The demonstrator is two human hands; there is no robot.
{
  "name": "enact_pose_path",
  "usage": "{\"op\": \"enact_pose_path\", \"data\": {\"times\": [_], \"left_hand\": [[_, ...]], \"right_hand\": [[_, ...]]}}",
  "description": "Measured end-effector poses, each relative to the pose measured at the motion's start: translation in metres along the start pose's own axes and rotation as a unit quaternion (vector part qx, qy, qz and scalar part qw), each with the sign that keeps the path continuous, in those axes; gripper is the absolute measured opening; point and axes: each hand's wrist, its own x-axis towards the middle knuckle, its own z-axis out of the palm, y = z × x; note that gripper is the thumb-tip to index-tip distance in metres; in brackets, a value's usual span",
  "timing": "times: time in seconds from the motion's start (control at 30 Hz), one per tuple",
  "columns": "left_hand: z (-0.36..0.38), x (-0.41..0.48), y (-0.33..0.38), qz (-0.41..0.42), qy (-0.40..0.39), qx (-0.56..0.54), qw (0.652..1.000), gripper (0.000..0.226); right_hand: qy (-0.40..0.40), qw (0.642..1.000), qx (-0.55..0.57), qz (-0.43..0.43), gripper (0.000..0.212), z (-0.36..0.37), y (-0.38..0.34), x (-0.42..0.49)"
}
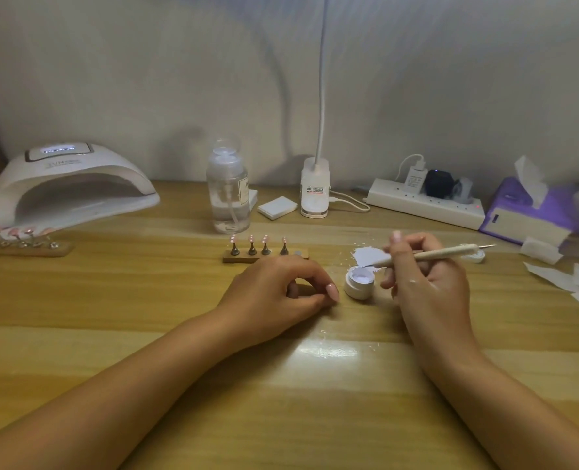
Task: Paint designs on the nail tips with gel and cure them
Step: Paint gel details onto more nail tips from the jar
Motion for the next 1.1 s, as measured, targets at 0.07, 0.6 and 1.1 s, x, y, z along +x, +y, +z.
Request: {"op": "enact_pose_path", "data": {"times": [0.07,0.6,1.1], "left_hand": [[0.001,0.000,0.000,0.005,0.006,0.015,1.000,0.008],[0.003,0.002,-0.004,0.023,0.022,0.010,0.999,0.014],[0.004,0.003,-0.008,0.017,0.014,-0.016,1.000,0.007]], "right_hand": [[-0.007,0.998,0.057,0.009,0.024,-0.001,-0.007,-0.004],[-0.087,0.984,0.091,0.129,0.021,0.013,-0.016,-0.018],[0.017,0.987,0.131,0.094,0.029,0.007,-0.009,-0.009]]}}
